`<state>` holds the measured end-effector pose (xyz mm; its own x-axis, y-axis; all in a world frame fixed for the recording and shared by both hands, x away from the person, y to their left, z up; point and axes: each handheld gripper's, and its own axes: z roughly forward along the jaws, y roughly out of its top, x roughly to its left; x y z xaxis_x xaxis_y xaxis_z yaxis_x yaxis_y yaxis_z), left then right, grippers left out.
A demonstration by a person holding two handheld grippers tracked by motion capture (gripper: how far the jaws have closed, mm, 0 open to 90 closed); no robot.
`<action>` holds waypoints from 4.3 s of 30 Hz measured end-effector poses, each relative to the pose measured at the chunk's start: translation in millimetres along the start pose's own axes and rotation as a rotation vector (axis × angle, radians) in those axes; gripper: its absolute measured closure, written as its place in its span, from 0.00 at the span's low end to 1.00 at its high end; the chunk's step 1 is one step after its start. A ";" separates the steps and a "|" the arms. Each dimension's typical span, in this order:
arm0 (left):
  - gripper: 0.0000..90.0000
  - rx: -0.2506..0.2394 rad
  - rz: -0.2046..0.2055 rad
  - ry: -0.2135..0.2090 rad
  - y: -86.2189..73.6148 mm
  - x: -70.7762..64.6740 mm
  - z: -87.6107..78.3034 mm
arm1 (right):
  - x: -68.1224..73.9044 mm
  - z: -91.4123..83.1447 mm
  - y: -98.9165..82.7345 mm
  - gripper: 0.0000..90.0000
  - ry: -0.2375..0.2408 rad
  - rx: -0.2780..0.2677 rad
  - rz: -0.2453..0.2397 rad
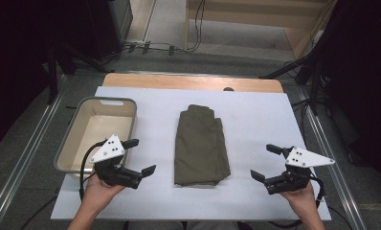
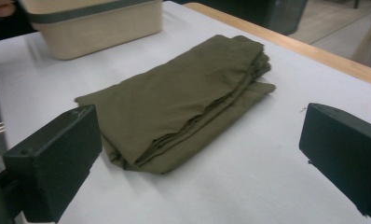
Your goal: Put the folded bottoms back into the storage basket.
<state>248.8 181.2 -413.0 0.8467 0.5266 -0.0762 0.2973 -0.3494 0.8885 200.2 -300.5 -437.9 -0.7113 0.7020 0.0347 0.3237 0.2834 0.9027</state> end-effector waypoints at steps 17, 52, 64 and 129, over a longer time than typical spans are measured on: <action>0.00 0.005 0.011 -0.010 0.3 -2.6 0.4 | 15.7 12.4 1.7 0.00 0.008 0.038 -0.098; 0.00 0.005 0.011 -0.004 -0.2 -2.2 -0.5 | 48.9 61.0 -4.4 0.04 0.066 0.143 -0.268; 0.00 0.009 0.004 -0.005 -1.0 -0.9 -1.3 | 58.5 77.4 -10.7 0.06 0.084 0.213 -0.324; 0.00 0.037 -0.011 -0.038 -1.5 -3.0 12.5 | 70.5 119.1 -29.7 0.70 0.102 0.345 -0.447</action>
<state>251.3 170.6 -419.8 0.8589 0.5015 -0.1038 0.3227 -0.3725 0.8701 214.8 -181.6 -513.3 -0.8770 0.4028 -0.2618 0.1501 0.7474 0.6472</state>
